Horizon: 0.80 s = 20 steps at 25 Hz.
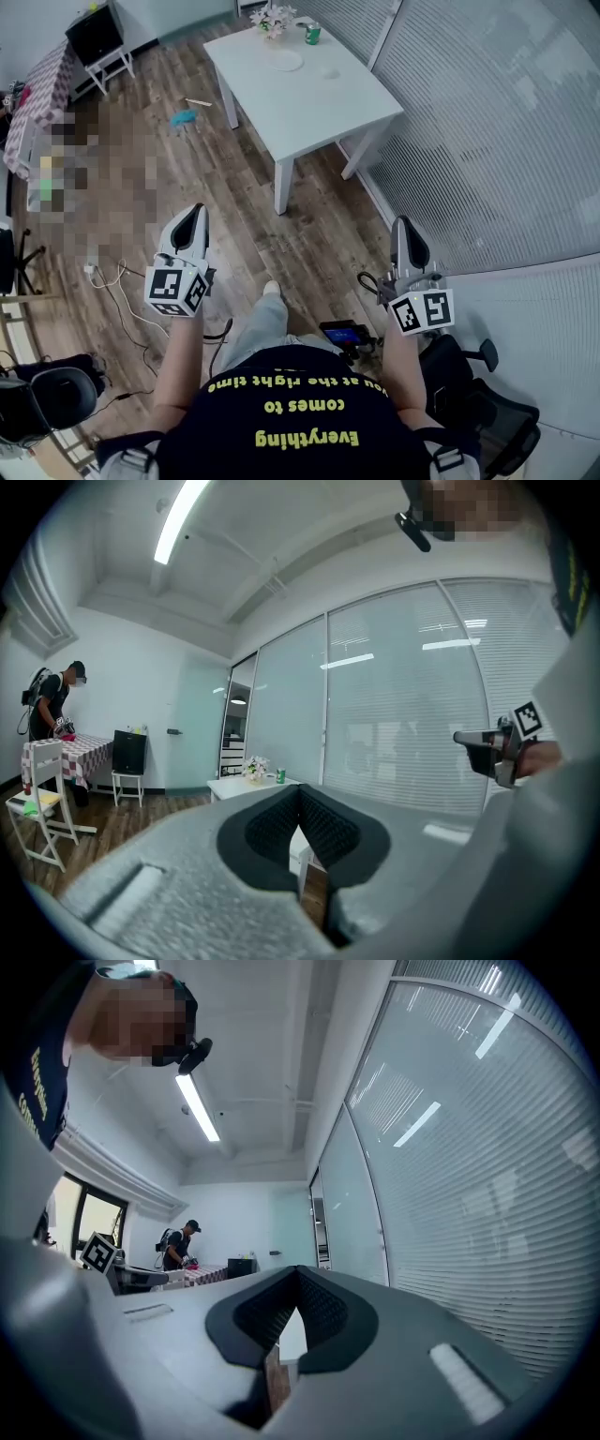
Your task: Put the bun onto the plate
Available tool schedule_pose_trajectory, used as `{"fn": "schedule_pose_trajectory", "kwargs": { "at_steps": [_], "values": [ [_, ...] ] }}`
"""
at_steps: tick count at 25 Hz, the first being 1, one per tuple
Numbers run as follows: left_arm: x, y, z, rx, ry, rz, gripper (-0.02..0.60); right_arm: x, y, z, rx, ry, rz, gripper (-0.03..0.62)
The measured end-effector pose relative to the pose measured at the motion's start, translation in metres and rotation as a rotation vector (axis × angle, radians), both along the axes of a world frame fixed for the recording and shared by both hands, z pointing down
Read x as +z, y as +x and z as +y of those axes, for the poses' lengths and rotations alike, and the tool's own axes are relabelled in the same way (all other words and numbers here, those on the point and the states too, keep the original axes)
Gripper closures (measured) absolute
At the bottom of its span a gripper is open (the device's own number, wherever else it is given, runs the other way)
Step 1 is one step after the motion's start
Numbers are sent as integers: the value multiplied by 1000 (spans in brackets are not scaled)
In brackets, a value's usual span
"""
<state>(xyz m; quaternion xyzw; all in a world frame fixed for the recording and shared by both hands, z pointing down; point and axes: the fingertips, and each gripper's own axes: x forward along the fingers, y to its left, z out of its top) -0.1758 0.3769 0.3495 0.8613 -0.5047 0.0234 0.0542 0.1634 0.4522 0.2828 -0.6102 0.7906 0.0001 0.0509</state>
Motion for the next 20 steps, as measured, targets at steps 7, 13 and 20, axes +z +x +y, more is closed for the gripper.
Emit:
{"fn": "schedule_pose_trajectory", "kwargs": {
  "at_steps": [7,13,20],
  "values": [
    [-3,1,-57,24,-3,-2,583,-5,-7,-53,4,1,0,588],
    [-1,-3,-93,38,-8,3,583,-5,-12,-87,16,3,1,588],
    [2,-5,-129,42,-8,3,583,0,-14,-122,23,-2,-5,588]
  ]
}}
